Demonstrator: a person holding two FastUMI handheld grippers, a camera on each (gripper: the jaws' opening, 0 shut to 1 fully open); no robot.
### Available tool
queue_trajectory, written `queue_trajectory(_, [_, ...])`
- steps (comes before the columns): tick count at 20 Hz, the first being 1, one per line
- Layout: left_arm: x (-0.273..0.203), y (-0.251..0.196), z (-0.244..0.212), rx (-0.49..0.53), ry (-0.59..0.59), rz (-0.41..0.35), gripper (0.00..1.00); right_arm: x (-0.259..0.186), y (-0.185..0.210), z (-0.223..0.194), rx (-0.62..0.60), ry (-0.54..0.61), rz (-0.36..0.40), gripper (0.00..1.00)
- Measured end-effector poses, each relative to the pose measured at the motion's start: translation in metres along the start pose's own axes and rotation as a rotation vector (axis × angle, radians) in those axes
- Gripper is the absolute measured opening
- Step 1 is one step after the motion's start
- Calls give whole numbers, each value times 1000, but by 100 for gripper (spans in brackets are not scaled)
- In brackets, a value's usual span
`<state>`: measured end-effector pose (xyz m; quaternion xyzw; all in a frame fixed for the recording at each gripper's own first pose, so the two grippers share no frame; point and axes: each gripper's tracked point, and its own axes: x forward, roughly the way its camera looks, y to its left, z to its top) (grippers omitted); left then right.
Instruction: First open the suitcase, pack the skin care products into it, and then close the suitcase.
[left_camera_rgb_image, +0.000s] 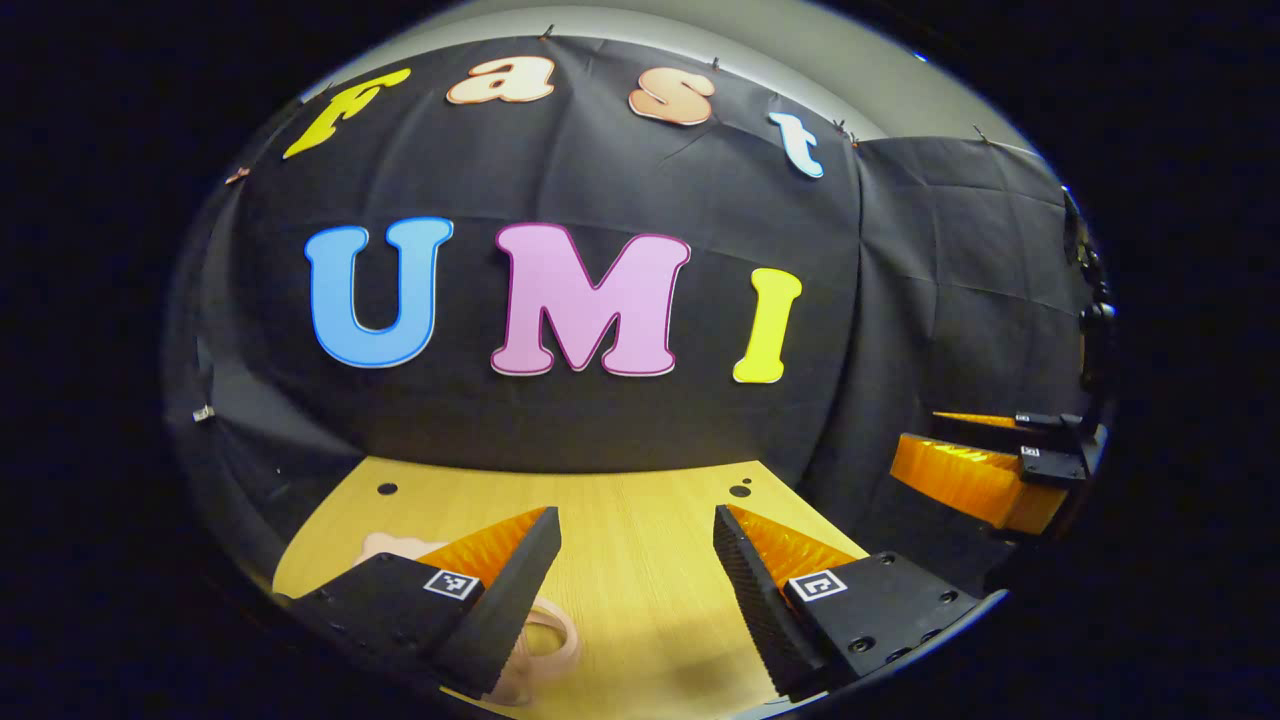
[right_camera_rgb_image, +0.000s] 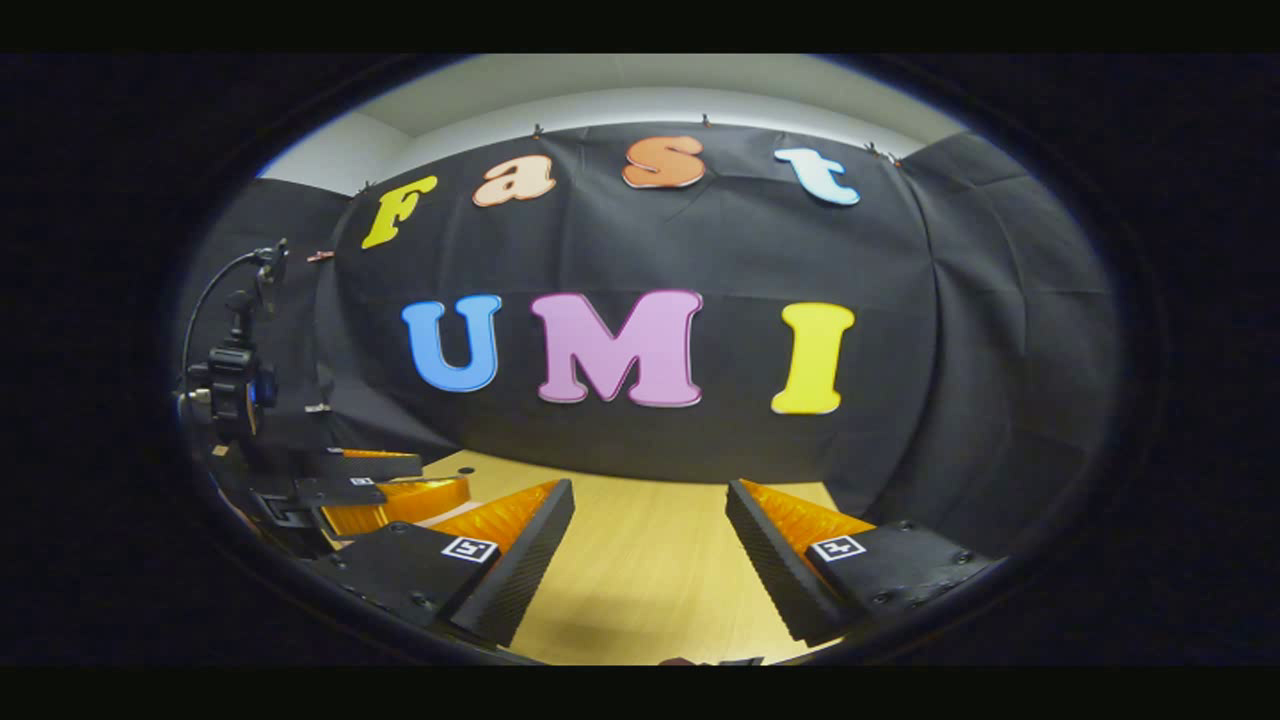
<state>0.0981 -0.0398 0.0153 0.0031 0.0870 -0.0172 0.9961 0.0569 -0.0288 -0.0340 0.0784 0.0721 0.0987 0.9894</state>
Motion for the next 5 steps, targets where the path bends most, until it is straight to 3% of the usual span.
queue_trajectory(5, [-1, 2, 47, 65, -138, 37, 96, -9, -11, 16, -11, -57, -41, 97])
